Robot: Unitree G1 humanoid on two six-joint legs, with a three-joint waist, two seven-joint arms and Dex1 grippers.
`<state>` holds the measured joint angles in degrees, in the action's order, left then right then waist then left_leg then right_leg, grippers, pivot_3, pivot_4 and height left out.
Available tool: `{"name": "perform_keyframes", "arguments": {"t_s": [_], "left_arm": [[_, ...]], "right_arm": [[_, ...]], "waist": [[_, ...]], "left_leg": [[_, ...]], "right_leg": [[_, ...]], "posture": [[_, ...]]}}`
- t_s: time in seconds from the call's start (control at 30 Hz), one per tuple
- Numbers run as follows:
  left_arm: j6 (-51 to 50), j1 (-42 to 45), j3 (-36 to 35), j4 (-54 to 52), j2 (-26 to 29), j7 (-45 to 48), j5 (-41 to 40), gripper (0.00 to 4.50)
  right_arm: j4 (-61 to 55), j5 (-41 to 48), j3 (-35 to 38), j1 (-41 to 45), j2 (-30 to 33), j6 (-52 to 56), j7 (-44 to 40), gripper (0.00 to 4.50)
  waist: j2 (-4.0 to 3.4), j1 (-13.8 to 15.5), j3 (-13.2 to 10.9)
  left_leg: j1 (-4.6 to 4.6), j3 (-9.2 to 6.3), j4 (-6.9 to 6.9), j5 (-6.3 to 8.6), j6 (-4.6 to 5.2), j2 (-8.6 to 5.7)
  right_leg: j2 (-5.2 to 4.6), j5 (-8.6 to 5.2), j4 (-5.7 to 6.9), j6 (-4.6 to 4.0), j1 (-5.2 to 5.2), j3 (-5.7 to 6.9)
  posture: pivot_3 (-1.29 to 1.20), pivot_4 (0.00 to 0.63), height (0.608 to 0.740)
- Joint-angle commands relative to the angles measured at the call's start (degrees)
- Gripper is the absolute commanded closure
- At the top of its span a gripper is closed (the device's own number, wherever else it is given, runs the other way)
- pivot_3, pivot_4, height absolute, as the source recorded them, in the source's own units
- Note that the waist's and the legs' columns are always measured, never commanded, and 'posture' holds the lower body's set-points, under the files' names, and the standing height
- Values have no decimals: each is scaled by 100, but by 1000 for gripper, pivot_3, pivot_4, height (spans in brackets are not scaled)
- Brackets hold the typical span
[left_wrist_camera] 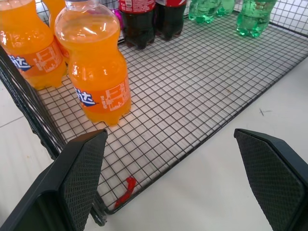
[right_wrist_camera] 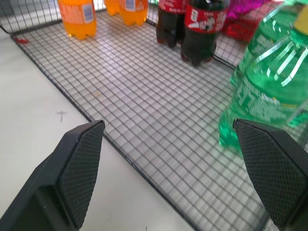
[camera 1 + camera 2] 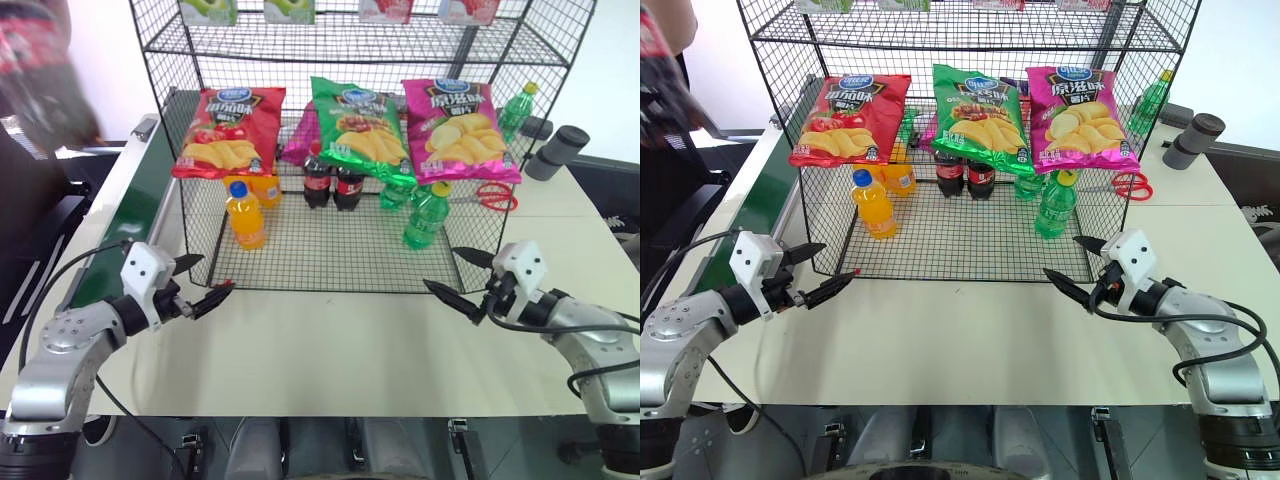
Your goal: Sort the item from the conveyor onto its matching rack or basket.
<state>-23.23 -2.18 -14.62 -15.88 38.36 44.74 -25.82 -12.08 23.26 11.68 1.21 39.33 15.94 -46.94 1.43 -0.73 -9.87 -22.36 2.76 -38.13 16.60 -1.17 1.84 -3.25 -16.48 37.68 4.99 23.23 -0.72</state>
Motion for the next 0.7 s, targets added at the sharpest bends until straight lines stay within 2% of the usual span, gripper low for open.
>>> {"name": "perform_keyframes", "arguments": {"t_s": [0.03,0.3,0.7], "left_arm": [[8,-72,-361,-198,-37,-125,-190,0],[-14,-195,-1112,153,-395,-675,-485,0],[798,51,-1310,771,-835,-1470,-10,0]], "right_arm": [[-158,51,28,123,-37,-35,28,61],[-223,-1,-241,272,-282,-45,155,61],[-244,-34,-558,361,-587,-61,279,61]], "waist": [[0,1,0],[1,-4,1],[6,-3,4]], "left_leg": [[0,0,0,0,0,0],[2,-1,0,0,0,1],[3,-1,-5,0,0,0]], "right_leg": [[0,0,0,0,0,0],[-1,0,5,0,0,0],[-4,0,8,0,-2,0]], "posture": [[0,150,740],[0,150,740],[0,150,740]]}}
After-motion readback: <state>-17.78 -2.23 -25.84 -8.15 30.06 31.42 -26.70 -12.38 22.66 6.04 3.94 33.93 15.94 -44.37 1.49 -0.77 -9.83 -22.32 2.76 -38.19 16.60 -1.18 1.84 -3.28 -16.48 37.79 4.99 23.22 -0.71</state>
